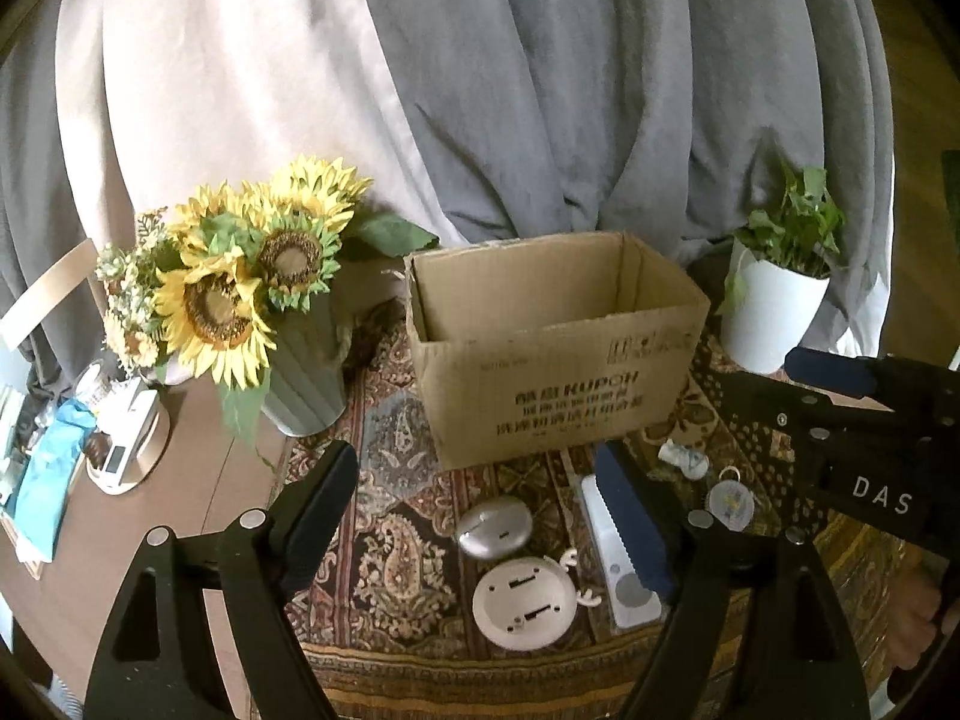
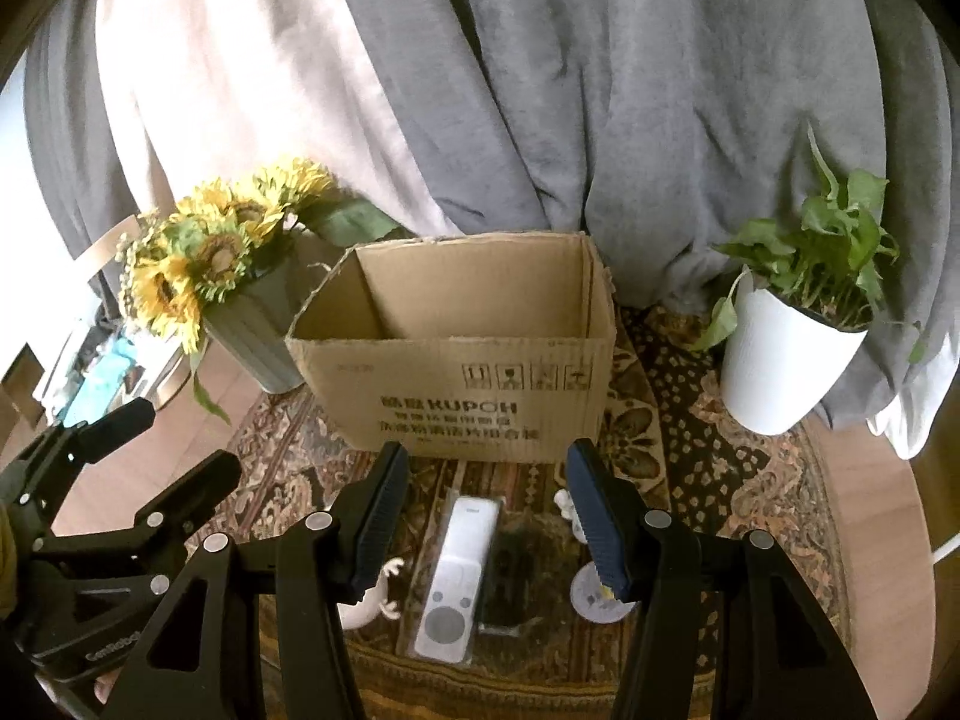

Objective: Organize rigid objects
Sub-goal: 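Withdraw both tools from the box back toward the remaining table items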

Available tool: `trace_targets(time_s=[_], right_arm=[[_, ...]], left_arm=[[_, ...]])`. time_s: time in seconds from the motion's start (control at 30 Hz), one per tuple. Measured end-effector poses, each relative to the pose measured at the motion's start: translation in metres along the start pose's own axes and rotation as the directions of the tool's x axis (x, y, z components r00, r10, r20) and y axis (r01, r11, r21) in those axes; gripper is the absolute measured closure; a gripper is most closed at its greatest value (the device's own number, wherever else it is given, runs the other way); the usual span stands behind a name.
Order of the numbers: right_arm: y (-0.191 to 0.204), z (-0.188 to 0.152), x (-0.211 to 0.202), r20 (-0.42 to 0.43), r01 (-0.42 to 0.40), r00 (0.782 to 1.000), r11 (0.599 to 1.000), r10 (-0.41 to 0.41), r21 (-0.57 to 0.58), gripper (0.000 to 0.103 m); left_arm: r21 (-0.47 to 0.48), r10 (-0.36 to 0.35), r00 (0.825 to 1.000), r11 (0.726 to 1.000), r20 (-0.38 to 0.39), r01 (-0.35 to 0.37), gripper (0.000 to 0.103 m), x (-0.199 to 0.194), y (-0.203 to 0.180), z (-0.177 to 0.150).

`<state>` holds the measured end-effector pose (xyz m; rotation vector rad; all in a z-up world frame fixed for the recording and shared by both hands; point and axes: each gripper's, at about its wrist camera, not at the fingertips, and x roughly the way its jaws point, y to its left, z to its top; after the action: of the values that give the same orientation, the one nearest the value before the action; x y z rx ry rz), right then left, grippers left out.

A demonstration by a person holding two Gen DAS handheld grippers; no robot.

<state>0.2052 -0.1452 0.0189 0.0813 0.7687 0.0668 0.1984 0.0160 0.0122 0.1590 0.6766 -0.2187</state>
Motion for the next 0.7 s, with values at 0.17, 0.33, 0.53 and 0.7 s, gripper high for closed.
trace_targets(time_s=[0.17, 0.33, 0.53, 0.7], right_arm=[[0.0, -0.014, -0.001, -0.019, -0.016, 1.0, 1.0, 0.016, 0.012, 0.047], [-0.002, -0.028, 0.002, -0.049, -0.022, 0.999, 0.999, 0.024, 0.026, 0.047], [-0.003, -0.044, 0.007, -0.066, -0.034, 0.997, 0.998, 0.039, 0.061, 0.047], [-0.002, -0.052, 0.009, -0.064, -0.031, 0.997, 0.997, 0.035, 0.065, 0.047]], left_arm=[[-0.008, -0.028, 0.999, 1.0, -0.023, 0.028, 0.02, 0.001, -0.003, -0.013], [0.029, -0.03, 0.999, 0.999, -0.037, 0.031, 0.02, 0.003, -0.008, -0.025], [0.06, -0.045, 0.997, 0.997, -0.055, 0.048, 0.02, 0.006, -0.01, -0.038], [0.101, -0.055, 0.996, 0.993, -0.071, 0.062, 0.02, 0.009, -0.012, -0.05]])
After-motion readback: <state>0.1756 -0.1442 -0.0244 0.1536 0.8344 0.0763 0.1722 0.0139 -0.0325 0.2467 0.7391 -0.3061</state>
